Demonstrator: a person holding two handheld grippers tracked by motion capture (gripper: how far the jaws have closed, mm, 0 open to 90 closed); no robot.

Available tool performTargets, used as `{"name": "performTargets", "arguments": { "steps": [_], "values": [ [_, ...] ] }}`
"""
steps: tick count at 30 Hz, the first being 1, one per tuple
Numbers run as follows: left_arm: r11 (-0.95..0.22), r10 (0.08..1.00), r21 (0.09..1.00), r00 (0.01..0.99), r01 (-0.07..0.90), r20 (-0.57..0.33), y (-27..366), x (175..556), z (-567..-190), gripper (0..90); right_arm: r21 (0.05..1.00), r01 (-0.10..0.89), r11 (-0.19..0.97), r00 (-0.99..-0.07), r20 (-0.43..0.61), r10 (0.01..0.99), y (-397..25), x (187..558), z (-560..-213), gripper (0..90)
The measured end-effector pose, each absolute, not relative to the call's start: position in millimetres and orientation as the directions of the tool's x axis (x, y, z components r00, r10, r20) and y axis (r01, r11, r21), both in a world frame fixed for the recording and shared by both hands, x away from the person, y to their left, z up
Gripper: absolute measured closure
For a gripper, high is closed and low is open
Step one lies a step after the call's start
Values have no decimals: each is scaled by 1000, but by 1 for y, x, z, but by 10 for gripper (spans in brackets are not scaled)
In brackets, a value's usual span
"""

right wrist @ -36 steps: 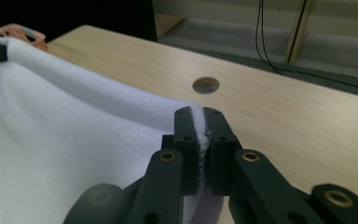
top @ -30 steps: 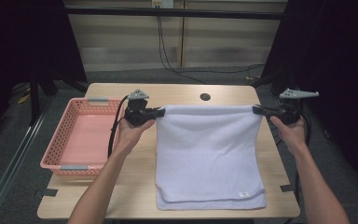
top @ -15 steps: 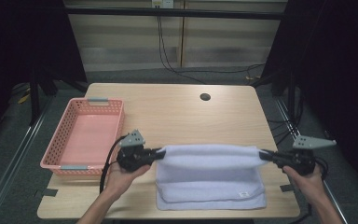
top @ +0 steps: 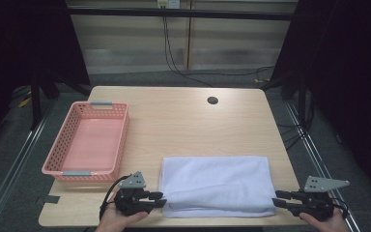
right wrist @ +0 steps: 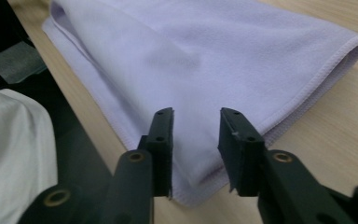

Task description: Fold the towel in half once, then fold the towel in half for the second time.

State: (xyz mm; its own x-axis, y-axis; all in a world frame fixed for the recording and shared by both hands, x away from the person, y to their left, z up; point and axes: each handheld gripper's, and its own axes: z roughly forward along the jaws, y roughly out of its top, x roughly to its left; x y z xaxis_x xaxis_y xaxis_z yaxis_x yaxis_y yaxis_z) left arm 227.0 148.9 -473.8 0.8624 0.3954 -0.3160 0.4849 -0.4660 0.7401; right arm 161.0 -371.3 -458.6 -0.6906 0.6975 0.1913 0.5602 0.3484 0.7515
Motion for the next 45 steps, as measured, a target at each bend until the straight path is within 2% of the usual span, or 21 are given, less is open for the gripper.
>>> {"name": "performTargets", "arguments": {
  "steps": [1, 3, 7, 8, 9, 10, 11, 12, 15, 16, 17, 18, 21, 29, 36, 42, 45],
  "values": [
    [-461, 392, 748, 865, 478, -311, 151, 225, -473, 660, 752, 560, 348, -691, 191, 697, -371, 161, -459, 626],
    [-434, 379, 765, 867, 475, -323, 155, 229, -469, 605, 771, 549, 323, -676, 182, 714, -370, 158, -453, 612],
    [-399, 403, 783, 858, 477, -318, 151, 252, -467, 624, 795, 525, 304, -690, 188, 699, -350, 166, -446, 592],
    [-392, 424, 783, 851, 482, -312, 148, 260, -468, 645, 791, 518, 327, -707, 181, 684, -330, 175, -450, 587],
    [-405, 431, 772, 847, 489, -311, 144, 267, -470, 645, 791, 518, 327, -707, 181, 684, -330, 175, -450, 587],
    [-430, 453, 749, 838, 504, -304, 136, 281, -475, 642, 782, 523, 339, -731, 208, 649, -307, 183, -458, 580],
    [-430, 453, 749, 838, 504, -304, 136, 281, -475, 643, 782, 523, 339, -731, 208, 649, -307, 183, -458, 580],
    [-435, 452, 739, 834, 515, -316, 132, 287, -479, 635, 760, 519, 390, -759, 200, 619, -282, 189, -465, 573],
    [-487, 458, 708, 839, 512, -292, 124, 295, -487, 625, 751, 515, 413, -781, 213, 587, -262, 193, -469, 567],
    [-477, 441, 713, 841, 515, -313, 124, 295, -488, 588, 741, 512, 434, -795, 218, 566, -243, 199, -472, 542],
    [-471, 435, 717, 842, 515, -319, 124, 294, -488, 588, 741, 512, 434, -795, 218, 566, -243, 199, -472, 542],
    [-473, 452, 723, 843, 504, -292, 124, 293, -485, 592, 735, 512, 446, -804, 228, 549, -234, 201, -472, 529],
    [-432, 494, 729, 816, 531, -301, 129, 303, -480, 547, 718, 508, 476, -828, 255, 500, -199, 210, -475, 477],
    [-402, 554, 732, 783, 549, -283, 124, 330, -476, 507, 696, 469, 543, -876, 289, 387, -135, 229, -479, 438],
    [-395, 589, 725, 761, 564, -270, 114, 354, -475, 477, 706, 440, 554, -897, 315, 311, -95, 236, -483, 430],
    [-398, 599, 710, 751, 580, -278, 114, 358, -482, 460, 710, 424, 562, -905, 309, 291, -79, 238, -489, 406],
    [-383, 610, 709, 738, 593, -288, 119, 360, -485, 455, 718, 411, 562, -910, 282, 306, -75, 237, -491, 422]
  ]
}}
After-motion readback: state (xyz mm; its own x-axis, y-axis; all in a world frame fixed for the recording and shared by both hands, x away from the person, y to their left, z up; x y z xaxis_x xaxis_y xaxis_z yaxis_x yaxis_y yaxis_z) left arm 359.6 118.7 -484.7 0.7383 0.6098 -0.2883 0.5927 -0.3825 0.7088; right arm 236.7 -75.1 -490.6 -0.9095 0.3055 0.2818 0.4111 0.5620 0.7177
